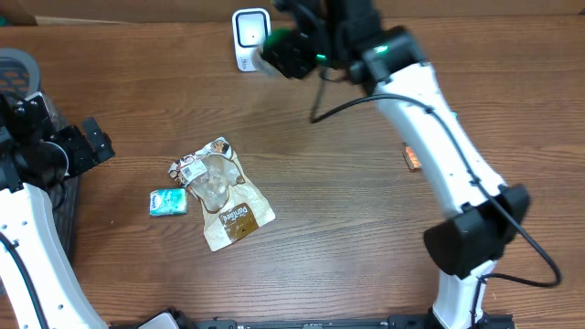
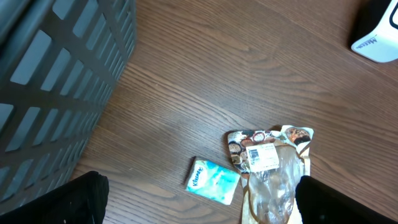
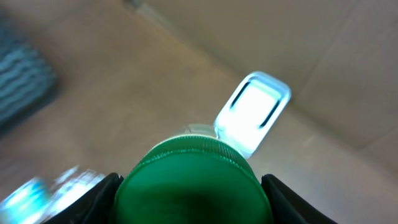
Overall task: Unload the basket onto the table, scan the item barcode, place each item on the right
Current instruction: 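Lift the jar and hold it up to the barcode scanner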
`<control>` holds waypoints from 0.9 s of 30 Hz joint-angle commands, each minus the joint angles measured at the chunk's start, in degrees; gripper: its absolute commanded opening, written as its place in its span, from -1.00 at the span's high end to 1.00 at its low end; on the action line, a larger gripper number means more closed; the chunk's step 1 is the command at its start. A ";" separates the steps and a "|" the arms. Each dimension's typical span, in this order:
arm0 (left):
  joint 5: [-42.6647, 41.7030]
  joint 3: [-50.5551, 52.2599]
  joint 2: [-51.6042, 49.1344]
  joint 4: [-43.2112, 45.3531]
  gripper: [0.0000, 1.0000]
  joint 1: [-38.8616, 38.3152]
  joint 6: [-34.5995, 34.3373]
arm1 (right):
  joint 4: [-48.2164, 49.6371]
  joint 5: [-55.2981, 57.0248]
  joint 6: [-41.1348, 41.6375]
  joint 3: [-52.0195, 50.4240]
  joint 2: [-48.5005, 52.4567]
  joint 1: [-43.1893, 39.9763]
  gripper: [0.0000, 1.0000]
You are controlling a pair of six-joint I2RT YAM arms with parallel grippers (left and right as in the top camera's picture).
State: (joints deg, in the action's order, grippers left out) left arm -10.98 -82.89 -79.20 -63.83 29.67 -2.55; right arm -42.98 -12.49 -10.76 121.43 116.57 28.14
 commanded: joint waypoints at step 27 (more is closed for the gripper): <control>-0.61 -0.79 0.09 -0.02 -0.99 -0.07 1.29 | 50.60 10.03 -55.34 0.44 25.00 0.26 0.42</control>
State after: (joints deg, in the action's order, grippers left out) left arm -10.98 -82.89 -79.20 -63.86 29.67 -2.55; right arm 8.49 -0.16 -65.69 121.12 142.10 29.26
